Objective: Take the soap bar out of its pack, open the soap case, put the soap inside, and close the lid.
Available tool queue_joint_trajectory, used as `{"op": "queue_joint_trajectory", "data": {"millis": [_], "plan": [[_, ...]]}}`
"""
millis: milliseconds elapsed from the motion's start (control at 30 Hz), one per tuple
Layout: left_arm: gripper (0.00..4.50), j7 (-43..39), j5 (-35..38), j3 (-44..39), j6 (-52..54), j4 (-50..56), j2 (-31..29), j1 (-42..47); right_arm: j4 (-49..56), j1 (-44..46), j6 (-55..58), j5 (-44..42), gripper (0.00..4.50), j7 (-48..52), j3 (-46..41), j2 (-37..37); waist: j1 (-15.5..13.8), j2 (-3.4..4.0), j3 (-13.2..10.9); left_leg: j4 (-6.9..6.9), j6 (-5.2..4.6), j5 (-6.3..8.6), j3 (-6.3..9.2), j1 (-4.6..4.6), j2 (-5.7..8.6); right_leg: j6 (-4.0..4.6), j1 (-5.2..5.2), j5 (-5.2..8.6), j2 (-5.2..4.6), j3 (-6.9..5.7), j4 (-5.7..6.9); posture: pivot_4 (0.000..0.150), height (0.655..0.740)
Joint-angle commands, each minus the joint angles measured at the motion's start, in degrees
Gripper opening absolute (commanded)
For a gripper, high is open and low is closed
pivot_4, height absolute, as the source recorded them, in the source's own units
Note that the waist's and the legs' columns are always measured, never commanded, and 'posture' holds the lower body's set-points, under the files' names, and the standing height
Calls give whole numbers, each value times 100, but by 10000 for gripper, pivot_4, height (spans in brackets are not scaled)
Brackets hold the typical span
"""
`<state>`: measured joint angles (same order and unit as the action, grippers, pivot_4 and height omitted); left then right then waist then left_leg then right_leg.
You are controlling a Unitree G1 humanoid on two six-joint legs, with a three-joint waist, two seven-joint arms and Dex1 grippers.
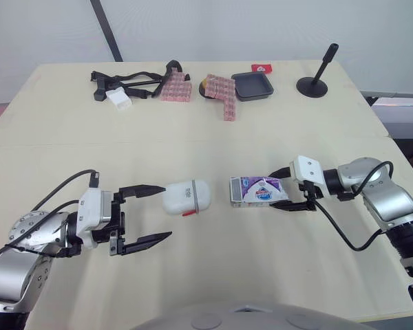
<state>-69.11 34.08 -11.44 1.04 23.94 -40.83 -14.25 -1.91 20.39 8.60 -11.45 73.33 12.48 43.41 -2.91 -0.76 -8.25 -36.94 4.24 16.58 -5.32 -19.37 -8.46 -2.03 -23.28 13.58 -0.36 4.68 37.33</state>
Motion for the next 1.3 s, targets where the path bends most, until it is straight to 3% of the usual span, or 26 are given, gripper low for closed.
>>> {"op": "queue_joint_trajectory", "data": {"millis": [33, 100, 267, 1300], "plan": [[45000, 42, 17, 8, -55, 179, 25, 8, 26, 8, -91, 3, 39634, 5, -112, 47, 0, 0, 0, 0, 0, 0, 0, 0, 0, 0, 0, 0, 0, 0, 0, 1500, 7374], [45000, 62, 11, 28, -56, 165, 25, 26, 26, 4, -101, 1, 39634, 11, -110, 48, 0, 0, 0, 0, 0, 0, 0, 0, 0, 0, 0, 0, 0, 0, 1, 1500, 7374], [45000, 82, -4, 48, -64, 150, 22, 32, 38, -28, -103, 11, 25173, -14, -119, 57, 1, 0, 1, 0, 1, -1, 0, 1, 1, 0, 1, 0, 1, 0, 1, 1500, 7374], [45000, 75, -68, 105, -145, 43, 32, 106, 234, -123, 145, -45, 25173, 57, -195, 328, -2, -1, 5, 0, 4, -3, 0, 9, -1, 3, 9, -1, 2, -1, 2, 1500, 7374]]}}
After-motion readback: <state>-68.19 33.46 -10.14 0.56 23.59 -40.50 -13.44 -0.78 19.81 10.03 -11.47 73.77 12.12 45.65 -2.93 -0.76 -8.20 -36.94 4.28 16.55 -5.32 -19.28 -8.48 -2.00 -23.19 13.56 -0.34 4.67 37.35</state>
